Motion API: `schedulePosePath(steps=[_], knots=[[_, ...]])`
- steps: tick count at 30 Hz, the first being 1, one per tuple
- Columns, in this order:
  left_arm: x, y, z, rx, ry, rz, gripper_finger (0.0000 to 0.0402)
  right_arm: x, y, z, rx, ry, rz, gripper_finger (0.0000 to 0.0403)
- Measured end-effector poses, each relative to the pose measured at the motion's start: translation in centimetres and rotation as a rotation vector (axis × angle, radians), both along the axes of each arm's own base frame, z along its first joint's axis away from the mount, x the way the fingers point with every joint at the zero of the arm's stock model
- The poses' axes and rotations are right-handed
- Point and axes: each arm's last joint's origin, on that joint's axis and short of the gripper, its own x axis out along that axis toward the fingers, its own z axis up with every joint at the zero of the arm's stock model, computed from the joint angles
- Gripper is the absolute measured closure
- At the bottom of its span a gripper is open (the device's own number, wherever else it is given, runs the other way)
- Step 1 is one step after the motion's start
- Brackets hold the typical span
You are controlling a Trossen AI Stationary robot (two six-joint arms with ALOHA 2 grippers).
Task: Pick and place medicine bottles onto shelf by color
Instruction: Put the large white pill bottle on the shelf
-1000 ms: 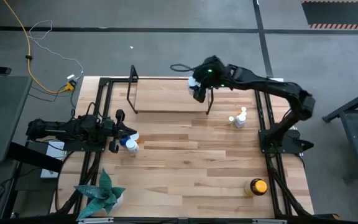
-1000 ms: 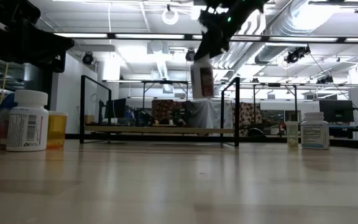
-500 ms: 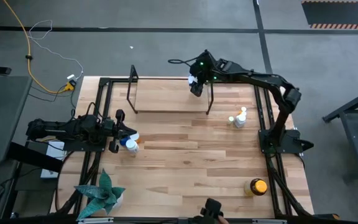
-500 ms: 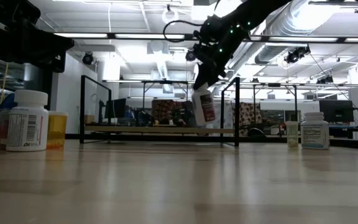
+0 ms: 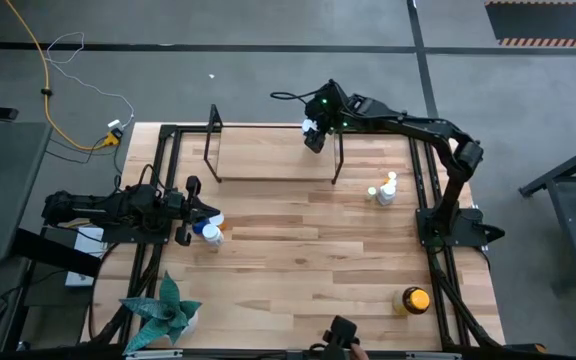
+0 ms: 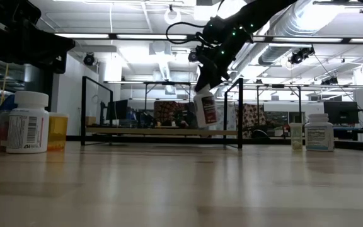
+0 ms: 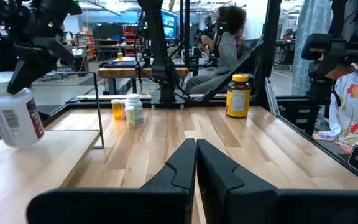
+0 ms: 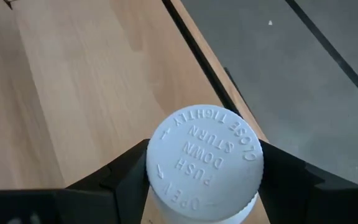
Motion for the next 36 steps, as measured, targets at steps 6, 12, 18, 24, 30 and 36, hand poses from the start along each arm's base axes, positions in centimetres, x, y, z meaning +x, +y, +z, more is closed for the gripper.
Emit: schedulePosePath(steps=[6, 12, 18, 24, 30, 36], knots=[[0.0, 0.0, 0.0, 0.0, 0.0, 0.0, 0.0396, -0.07, -0.1, -0.01, -0.022, 0.016, -0.055, 0.0157], [0.0, 0.0, 0.0, 0.0, 0.0, 0.0, 0.0396, -0.1, -0.14, -0.01, -0.027, 0.019, -0.061, 0.0156], [0.0, 0.0, 0.0, 0.0, 0.0, 0.0, 0.0396, -0.18, -0.18, -0.04, -0.037, 0.032, -0.104, 0.0155], [0.0, 0.0, 0.0, 0.0, 0.0, 0.0, 0.0396, -0.44, -0.19, -0.24, -0.035, 0.064, -0.148, 0.0155], [0.0, 0.0, 0.0, 0.0, 0.0, 0.0, 0.0396, -0.49, -0.15, -0.3, -0.016, 0.06, -0.165, 0.0155], [0.0, 0.0, 0.0, 0.0, 0.0, 0.0, 0.0396, -0.55, -0.08, -0.38, 0.0, 0.064, -0.177, 0.0155]])
